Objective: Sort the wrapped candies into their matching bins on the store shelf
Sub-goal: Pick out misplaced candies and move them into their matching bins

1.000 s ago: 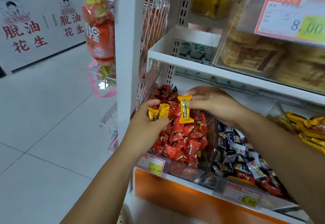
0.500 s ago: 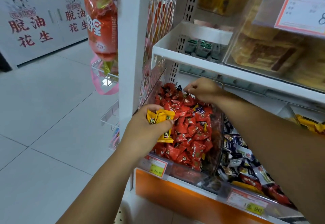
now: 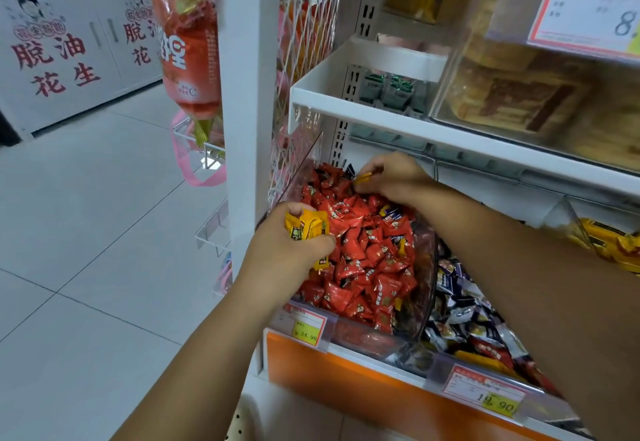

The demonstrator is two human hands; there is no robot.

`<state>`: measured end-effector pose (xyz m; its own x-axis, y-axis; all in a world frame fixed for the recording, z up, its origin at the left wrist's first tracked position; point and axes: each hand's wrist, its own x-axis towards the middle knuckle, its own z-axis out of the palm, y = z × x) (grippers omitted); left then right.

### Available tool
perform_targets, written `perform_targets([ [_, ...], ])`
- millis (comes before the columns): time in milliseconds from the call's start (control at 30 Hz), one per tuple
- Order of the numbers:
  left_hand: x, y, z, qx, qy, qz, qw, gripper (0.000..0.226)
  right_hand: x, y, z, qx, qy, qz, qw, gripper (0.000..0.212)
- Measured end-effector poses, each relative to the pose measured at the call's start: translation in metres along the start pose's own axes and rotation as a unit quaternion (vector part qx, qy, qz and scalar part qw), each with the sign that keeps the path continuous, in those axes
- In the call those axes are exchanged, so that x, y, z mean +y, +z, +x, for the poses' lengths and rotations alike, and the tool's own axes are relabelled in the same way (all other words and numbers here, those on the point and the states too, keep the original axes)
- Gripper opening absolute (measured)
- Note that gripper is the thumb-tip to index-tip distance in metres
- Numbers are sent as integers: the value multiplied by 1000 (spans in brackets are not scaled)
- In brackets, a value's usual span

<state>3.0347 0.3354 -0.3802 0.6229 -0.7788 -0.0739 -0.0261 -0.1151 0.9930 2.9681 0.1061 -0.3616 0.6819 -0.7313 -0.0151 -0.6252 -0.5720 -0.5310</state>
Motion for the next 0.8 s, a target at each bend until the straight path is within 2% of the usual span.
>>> perform_targets([
  [100,6,2,0,1,-22,-23,1000,31,-11,-16,-23,20,-28,49,998,27],
  [200,12,4,-4,12,-23,-43,999,30,-17,-33,-56,12,-17,95,995,27],
  [300,16,6,-11,4,-4,-43,999,32,-26,-40,-83,-36,-28,106,993,28],
  [433,15,11,-17,-14,-10,-6,1000,40,-44,-32,-101,-145,-79,186,969,17],
  [533,15,5,-17,-2,-18,-3,1000,29,-45,-38,-91,-198,-64,106,972,26],
  [633,14,-2,-14,10,-28,-9,1000,26,-17,-48,-58,-109,-17,-68,991,21],
  [733,12,-3,-12,4,-20,5,1000,22,0,-37,-34,-121,-22,-210,970,14],
  [800,11,-1,-10,1,-19,11,1000,19,-4,-26,-28,-164,-15,-289,943,24],
])
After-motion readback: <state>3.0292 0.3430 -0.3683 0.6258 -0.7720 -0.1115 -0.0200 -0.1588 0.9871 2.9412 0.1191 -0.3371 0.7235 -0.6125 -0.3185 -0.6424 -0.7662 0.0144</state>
